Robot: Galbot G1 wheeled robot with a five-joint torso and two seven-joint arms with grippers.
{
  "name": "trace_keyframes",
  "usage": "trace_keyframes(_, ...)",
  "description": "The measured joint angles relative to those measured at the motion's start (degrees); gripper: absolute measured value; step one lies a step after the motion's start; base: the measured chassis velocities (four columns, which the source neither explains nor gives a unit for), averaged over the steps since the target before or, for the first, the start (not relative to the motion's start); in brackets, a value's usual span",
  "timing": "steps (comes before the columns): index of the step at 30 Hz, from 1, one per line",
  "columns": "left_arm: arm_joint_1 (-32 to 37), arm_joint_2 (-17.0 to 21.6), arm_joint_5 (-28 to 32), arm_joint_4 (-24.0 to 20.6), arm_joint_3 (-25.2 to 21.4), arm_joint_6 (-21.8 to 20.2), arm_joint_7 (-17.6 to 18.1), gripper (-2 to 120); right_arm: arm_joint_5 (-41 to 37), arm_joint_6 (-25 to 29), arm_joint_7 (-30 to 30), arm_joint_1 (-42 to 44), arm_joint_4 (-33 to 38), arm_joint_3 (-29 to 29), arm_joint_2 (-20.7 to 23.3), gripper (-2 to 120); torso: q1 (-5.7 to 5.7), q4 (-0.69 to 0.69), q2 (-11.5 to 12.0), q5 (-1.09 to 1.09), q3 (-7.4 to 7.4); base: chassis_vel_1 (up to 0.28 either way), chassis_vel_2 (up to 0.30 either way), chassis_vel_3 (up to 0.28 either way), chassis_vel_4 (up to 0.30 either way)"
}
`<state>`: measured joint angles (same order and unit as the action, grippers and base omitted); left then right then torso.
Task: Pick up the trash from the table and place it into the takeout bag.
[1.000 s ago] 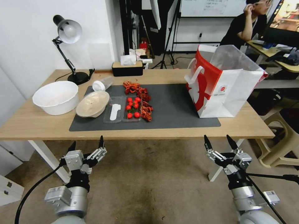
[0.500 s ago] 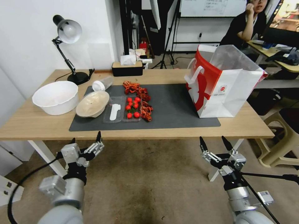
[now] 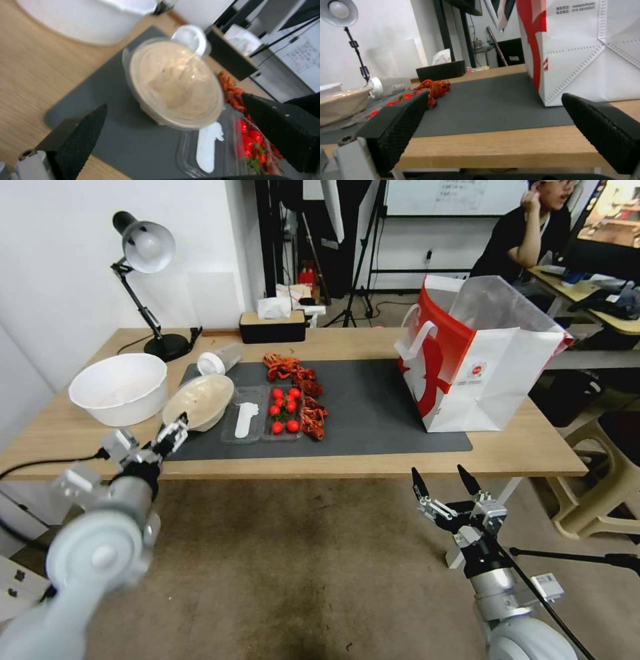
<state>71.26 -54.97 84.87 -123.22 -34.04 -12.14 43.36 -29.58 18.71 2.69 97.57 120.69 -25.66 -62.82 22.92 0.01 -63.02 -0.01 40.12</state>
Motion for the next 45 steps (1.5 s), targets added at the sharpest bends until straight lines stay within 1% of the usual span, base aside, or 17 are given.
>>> trace_keyframes(1,0.0,0.0,0.0,0.0,0.0,0.0,0.0,100,0.0,0.0,0.0,0.0,0.0,0.0,0.0,100,0.0,0.0,0.0,0.0,0.0,0.0,0.0,0.0,0.0)
trace_keyframes(3,-3.9,0.2,5.0,2.6,0.7,-0.9,2.2,100,0.2,0.0,0.0,0.4,0.0,-0.3,-0.3,100,0.0,-0.01,0.0,0.02,0.0,0.0,0.0,0.0,0.0)
trace_keyframes(5,-4.7,0.2,6.2,3.1,0.9,-1.1,2.8,100,0.3,0.1,0.0,0.5,0.0,-0.4,-0.4,100,0.0,-0.01,0.0,0.02,0.0,0.0,0.0,0.0,0.0)
trace_keyframes(9,-9.4,-0.1,11.8,6.3,2.2,-2.1,5.1,100,0.6,0.2,0.0,0.8,0.0,-0.9,-0.8,100,0.01,-0.01,0.0,0.02,0.0,0.0,0.0,0.0,0.0)
trace_keyframes(19,-12.4,-0.3,15.8,8.4,2.6,-3.9,7.5,99,1.5,0.6,0.0,0.9,-0.4,-0.8,-1.6,100,0.0,-0.01,0.0,0.02,-0.01,0.0,0.0,0.0,0.0)
trace_keyframes(21,-12.5,-0.3,16.2,8.6,2.6,-4.0,7.8,91,1.7,0.8,0.0,1.0,-0.5,-0.8,-1.8,100,-0.01,0.0,0.0,0.02,-0.01,0.0,0.0,0.0,0.0)
trace_keyframes(22,-12.5,-0.3,16.2,8.6,2.6,-4.0,7.8,91,1.7,0.8,0.0,1.0,-0.5,-0.8,-1.8,100,-0.01,0.0,0.0,0.02,-0.01,0.0,0.0,0.0,0.0)
trace_keyframes(26,-12.4,-0.5,16.9,9.2,2.7,-4.0,7.9,71,1.9,1.0,0.1,1.1,-0.4,-0.7,-1.9,100,-0.01,0.0,0.0,0.01,-0.01,0.0,0.0,0.0,0.0)
trace_keyframes(28,-12.4,-0.5,16.9,9.3,2.8,-4.0,7.9,71,1.9,1.0,0.1,1.1,-0.4,-0.7,-1.9,100,-0.01,0.0,0.0,0.02,-0.01,0.0,0.0,0.0,0.0)
trace_keyframes(30,-12.3,-0.6,16.9,9.3,2.9,-4.0,7.9,59,2.0,1.1,0.1,1.3,-0.4,-0.8,-1.8,100,-0.01,-0.01,0.0,0.01,-0.01,0.0,0.0,0.0,0.0)
trace_keyframes(32,-12.3,-0.6,16.9,9.3,2.9,-4.0,7.9,57,2.0,1.1,0.1,1.4,-0.3,-0.8,-1.8,100,-0.01,-0.01,0.0,0.02,-0.01,0.0,0.0,0.0,0.0)
trace_keyframes(33,-12.3,-0.6,16.6,9.3,3.2,-4.0,7.9,48,2.0,1.2,0.1,1.4,-0.3,-0.9,-1.7,100,0.0,0.0,0.0,0.02,-0.01,0.0,0.0,0.0,0.0)
trace_keyframes(35,-12.0,-0.5,15.7,9.3,3.7,-4.2,7.4,40,2.2,1.5,0.2,1.5,-0.1,-1.1,-1.5,100,-0.01,-0.01,0.0,0.01,-0.01,0.0,0.0,0.0,0.0)
trace_keyframes(36,-12.0,-0.5,15.7,9.3,3.7,-4.2,7.4,40,2.2,1.5,0.2,1.5,-0.1,-1.1,-1.5,100,-0.01,-0.01,0.0,0.01,-0.01,0.0,0.0,0.0,0.0)
trace_keyframes(38,-11.8,-0.4,15.3,9.3,4.2,-4.2,7.0,28,2.3,1.6,0.2,1.7,0.2,-1.2,-1.2,100,-0.01,0.0,0.0,0.02,-0.01,0.0,0.0,0.0,0.0)
trace_keyframes(42,-11.8,-0.9,15.1,9.3,4.6,-4.2,6.8,20,2.3,1.6,0.2,2.0,0.3,-1.3,-1.1,100,0.0,-0.01,0.0,0.02,-0.01,0.0,0.0,0.0,0.0)
trace_keyframes(45,-11.0,-1.4,14.4,8.8,4.8,-3.8,6.0,6,2.6,1.7,0.2,2.4,0.5,-1.3,-1.2,100,-0.01,-0.01,0.0,0.01,-0.01,0.0,0.0,0.0,0.0)
